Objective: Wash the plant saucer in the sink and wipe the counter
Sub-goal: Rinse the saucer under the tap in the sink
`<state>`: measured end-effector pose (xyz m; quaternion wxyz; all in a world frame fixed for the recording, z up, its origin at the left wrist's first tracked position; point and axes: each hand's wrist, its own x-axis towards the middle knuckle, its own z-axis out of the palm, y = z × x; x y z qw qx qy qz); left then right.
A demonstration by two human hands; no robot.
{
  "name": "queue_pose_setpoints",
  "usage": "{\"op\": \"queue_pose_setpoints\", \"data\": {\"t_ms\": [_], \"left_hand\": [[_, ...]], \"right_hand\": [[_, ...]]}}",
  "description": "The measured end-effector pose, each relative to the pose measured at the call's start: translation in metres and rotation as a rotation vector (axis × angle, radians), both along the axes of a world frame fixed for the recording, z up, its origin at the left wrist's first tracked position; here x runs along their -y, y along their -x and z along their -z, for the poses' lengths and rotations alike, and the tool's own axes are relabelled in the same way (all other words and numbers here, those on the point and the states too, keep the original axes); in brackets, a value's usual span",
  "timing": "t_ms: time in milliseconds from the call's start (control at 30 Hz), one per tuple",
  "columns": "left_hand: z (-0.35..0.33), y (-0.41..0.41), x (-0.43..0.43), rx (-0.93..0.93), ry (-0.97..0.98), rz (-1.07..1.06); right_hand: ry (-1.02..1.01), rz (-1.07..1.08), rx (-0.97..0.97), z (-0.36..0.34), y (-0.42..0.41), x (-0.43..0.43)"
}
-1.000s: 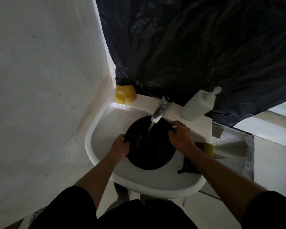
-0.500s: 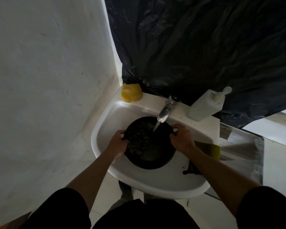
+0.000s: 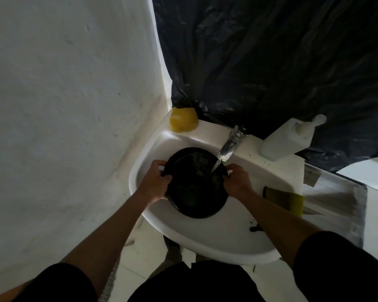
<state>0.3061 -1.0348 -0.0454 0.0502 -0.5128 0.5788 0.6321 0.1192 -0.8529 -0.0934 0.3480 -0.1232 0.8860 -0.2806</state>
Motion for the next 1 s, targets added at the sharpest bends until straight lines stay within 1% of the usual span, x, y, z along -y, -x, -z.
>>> {"op": "queue_pose_setpoints", "data": {"t_ms": [200,533,667,767,900,1000], "left_hand": [[-0.018,-0.001,-0.007,-0.030,0.036,0.052],[-0.045,-0.010,-0.020,-0.113,0.128,0.131],[-0.051,-0.011,-0.024,-0.129,0.217,0.154],[-0.054,-0.011,-0.026,-0.145,0.242,0.149],[-0.052,-0.010,-0.024,-0.114,0.246,0.124],[-0.046,-0.010,-0.020,-0.074,0.212,0.101]], "right_hand": [[-0.022,0.023,0.004,0.013,-0.005,0.008],[0.015,0.043,0.058,0.020,-0.010,0.022],[-0.016,-0.024,0.055,0.019,-0.010,0.030],[-0.010,-0.005,0.087,0.019,-0.011,0.033],[-0.015,-0.030,0.103,0.020,-0.009,0.032],[0.060,0.077,0.100,0.016,-0.007,0.027]]}}
